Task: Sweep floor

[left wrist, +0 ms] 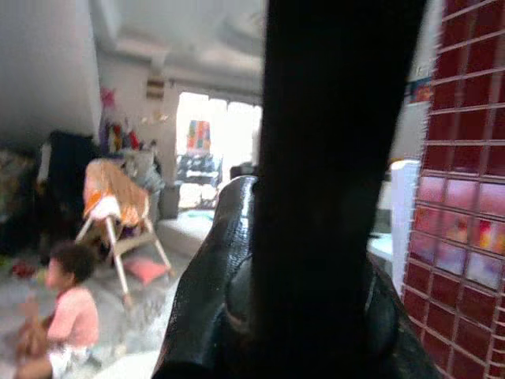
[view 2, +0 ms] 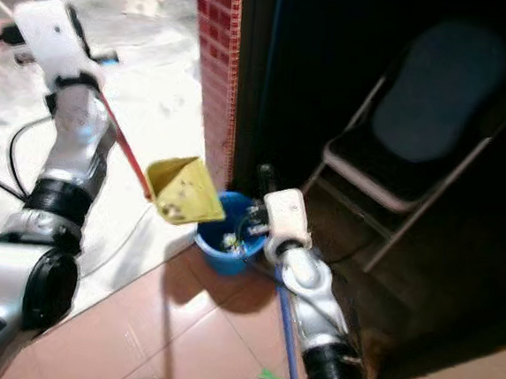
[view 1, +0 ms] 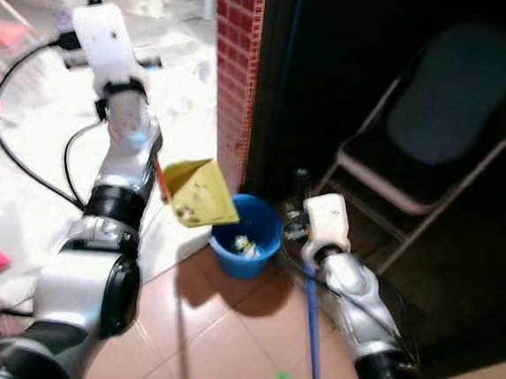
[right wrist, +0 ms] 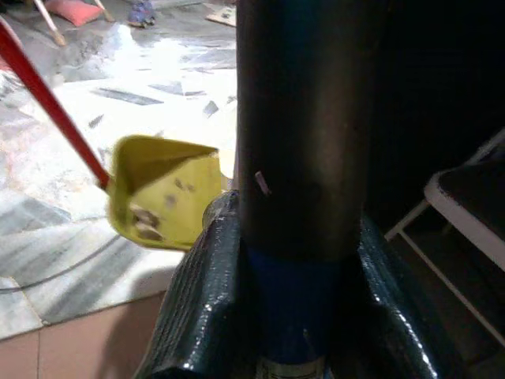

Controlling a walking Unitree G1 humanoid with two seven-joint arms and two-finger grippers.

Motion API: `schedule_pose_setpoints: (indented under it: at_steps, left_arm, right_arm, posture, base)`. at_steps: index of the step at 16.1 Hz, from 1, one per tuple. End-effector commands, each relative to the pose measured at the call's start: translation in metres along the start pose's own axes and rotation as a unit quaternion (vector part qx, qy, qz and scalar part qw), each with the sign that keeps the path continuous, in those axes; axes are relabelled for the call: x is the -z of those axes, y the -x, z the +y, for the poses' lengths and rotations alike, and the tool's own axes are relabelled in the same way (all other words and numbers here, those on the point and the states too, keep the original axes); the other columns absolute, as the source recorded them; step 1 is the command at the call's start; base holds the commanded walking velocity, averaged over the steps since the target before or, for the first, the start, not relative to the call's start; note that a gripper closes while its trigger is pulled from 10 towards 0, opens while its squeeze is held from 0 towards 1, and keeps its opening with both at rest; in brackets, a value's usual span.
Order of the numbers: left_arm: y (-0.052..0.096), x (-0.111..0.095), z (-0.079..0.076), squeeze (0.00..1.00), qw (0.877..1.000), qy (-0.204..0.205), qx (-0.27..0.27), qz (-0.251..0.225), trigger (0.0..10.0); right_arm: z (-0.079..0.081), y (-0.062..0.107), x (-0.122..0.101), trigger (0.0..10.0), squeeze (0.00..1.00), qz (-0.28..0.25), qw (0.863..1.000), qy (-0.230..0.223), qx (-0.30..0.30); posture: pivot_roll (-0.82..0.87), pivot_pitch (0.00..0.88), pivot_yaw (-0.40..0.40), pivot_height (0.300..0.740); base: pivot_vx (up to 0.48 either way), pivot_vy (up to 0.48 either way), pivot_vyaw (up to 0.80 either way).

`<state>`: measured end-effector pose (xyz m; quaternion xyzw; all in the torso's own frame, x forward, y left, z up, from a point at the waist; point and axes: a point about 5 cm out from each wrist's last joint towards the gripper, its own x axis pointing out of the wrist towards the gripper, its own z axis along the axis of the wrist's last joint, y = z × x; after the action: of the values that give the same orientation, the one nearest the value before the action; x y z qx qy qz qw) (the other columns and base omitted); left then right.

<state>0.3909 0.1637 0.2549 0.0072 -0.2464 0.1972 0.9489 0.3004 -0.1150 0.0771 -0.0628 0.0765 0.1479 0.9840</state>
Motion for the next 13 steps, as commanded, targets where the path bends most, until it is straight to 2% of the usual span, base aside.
schedule_pose_setpoints:
  at_steps: [1, 8, 13]
  left_arm:
    - [-0.006, -0.017, -0.002, 0.00, 0.999, 0.013, -0.001, -0.041, 10.0]
    - [0.000, -0.026, -0.019, 0.00, 0.997, 0.028, 0.032, -0.070, 10.0]
    - [0.026, -0.027, -0.051, 0.00, 0.989, 0.045, 0.111, -0.092, 10.0]
  right_arm:
    - [0.002, -0.003, -0.013, 10.0, 0.00, -0.029, 1.000, -0.009, -0.004]
    - [0.002, -0.003, -0.013, 10.0, 0.00, -0.030, 1.000, -0.008, -0.002]
    - [0.001, -0.002, -0.014, 10.0, 0.00, -0.034, 0.999, -0.007, 0.001]
  posture:
    - [-0.15, 0.000, 0.015, 0.740]
    - [-0.15, 0.000, 0.015, 0.740]
    - [-0.15, 0.000, 0.025, 0.740]
  base:
    - [0.000, 0.000, 0.00]
    - [0.000, 0.000, 0.00]
    - [0.000, 0.000, 0.00]
